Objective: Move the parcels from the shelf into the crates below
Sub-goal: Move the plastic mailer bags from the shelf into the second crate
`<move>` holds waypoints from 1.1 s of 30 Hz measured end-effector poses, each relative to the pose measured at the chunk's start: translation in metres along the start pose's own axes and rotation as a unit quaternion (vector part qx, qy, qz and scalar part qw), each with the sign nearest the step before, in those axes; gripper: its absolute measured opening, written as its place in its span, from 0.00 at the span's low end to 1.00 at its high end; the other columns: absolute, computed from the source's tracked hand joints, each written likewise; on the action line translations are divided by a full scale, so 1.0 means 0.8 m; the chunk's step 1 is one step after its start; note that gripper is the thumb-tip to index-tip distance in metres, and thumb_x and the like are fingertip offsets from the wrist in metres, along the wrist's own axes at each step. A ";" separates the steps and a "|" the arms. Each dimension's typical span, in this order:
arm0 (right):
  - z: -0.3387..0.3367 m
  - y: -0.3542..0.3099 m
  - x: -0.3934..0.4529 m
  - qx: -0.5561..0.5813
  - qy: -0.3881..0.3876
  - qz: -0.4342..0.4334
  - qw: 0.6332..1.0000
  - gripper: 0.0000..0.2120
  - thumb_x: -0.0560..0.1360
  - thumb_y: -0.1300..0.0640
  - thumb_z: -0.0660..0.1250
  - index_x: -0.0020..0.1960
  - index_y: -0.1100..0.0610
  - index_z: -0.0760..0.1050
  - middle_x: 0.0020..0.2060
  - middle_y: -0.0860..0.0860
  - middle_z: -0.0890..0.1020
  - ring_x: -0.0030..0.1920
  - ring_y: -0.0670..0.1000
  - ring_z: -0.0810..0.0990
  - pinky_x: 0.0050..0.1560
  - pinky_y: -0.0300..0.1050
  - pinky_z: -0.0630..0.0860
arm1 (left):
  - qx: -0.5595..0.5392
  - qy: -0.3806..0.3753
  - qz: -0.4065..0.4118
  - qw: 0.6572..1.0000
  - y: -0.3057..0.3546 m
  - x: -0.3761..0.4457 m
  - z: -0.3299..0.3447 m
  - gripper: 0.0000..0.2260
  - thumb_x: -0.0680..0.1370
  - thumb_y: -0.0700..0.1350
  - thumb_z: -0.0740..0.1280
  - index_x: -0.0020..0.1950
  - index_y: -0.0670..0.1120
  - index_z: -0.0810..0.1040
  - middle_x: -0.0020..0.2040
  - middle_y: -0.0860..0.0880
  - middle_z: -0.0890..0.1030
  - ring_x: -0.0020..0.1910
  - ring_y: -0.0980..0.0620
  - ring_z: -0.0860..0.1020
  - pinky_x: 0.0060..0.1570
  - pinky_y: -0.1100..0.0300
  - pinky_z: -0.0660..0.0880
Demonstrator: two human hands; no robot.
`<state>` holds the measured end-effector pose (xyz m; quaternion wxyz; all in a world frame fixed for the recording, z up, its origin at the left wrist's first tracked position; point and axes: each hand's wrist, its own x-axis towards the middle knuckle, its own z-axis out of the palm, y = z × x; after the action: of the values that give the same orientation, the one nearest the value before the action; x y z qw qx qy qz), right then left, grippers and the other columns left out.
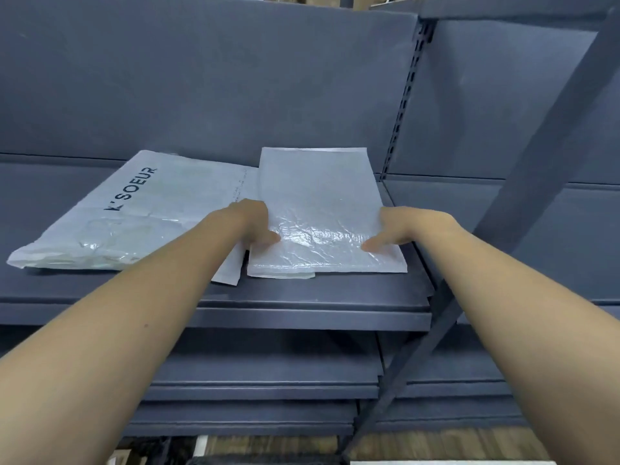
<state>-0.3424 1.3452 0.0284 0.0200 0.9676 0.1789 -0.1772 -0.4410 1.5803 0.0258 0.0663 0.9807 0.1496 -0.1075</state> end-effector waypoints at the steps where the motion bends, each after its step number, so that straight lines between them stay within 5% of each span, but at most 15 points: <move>1: 0.007 -0.001 0.002 0.015 0.000 -0.005 1.000 0.32 0.70 0.41 0.69 0.67 0.58 0.67 0.61 0.54 0.75 0.59 0.57 0.75 0.60 0.52 0.73 | -0.021 0.005 0.001 1.000 0.003 0.000 0.001 0.16 0.77 0.53 0.66 0.54 0.42 0.69 0.56 0.43 0.76 0.50 0.45 0.74 0.45 0.57 0.68; 7: 0.019 -0.013 -0.016 0.137 0.068 -0.031 0.988 0.24 0.68 0.56 0.72 0.61 0.60 0.68 0.54 0.56 0.76 0.49 0.56 0.77 0.47 0.49 0.76 | -0.156 0.076 0.002 0.985 0.010 -0.008 0.007 0.25 0.72 0.41 0.70 0.65 0.43 0.62 0.57 0.41 0.69 0.50 0.42 0.72 0.42 0.55 0.68; 11: 0.028 -0.024 -0.051 0.162 0.118 -0.034 0.979 0.25 0.69 0.58 0.71 0.62 0.60 0.65 0.55 0.57 0.72 0.48 0.56 0.75 0.42 0.46 0.74 | -0.213 0.111 0.011 0.971 0.011 -0.045 0.016 0.31 0.73 0.35 0.67 0.72 0.46 0.58 0.63 0.40 0.64 0.53 0.40 0.72 0.48 0.56 0.70; 19: 0.105 -0.045 -0.167 0.228 0.234 -0.052 0.944 0.36 0.69 0.58 0.69 0.73 0.54 0.57 0.57 0.55 0.69 0.53 0.55 0.72 0.52 0.47 0.74 | -0.268 0.195 0.027 0.943 -0.007 -0.176 0.065 0.32 0.75 0.33 0.62 0.76 0.52 0.58 0.61 0.47 0.63 0.48 0.51 0.70 0.50 0.64 0.65; 22: 0.144 -0.055 -0.213 0.286 0.243 -0.081 0.923 0.37 0.69 0.58 0.68 0.74 0.48 0.56 0.57 0.51 0.71 0.53 0.48 0.70 0.47 0.39 0.72 | -0.269 0.235 0.022 0.934 -0.013 -0.230 0.093 0.32 0.75 0.33 0.63 0.75 0.53 0.59 0.62 0.47 0.64 0.47 0.51 0.71 0.47 0.64 0.66; 26: 0.173 -0.075 -0.263 0.406 0.235 -0.070 0.880 0.36 0.72 0.52 0.71 0.75 0.49 0.58 0.67 0.45 0.70 0.65 0.47 0.70 0.63 0.46 0.70 | -0.282 0.276 0.010 0.919 -0.029 -0.286 0.130 0.30 0.75 0.33 0.64 0.74 0.50 0.62 0.61 0.47 0.65 0.46 0.52 0.70 0.45 0.63 0.66; 30: 0.181 -0.086 -0.290 0.482 0.231 -0.032 0.845 0.37 0.74 0.50 0.70 0.76 0.49 0.54 0.48 0.46 0.78 0.48 0.45 0.77 0.44 0.36 0.71 | -0.271 0.305 0.030 0.913 -0.057 -0.319 0.157 0.26 0.72 0.31 0.68 0.69 0.45 0.68 0.59 0.46 0.68 0.49 0.46 0.75 0.42 0.60 0.68; 33: 0.183 -0.091 -0.298 0.486 0.169 -0.068 0.855 0.24 0.75 0.50 0.69 0.68 0.44 0.65 0.47 0.44 0.79 0.42 0.40 0.77 0.38 0.31 0.72 | -0.242 0.312 0.056 0.917 -0.082 -0.333 0.167 0.24 0.71 0.32 0.70 0.65 0.44 0.70 0.59 0.48 0.70 0.46 0.47 0.76 0.41 0.61 0.68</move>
<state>-0.6254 1.3176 -0.0234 -0.4954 0.8546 0.1356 -0.0763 -0.7347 1.5463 -0.0483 0.2577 0.9251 0.1288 0.2475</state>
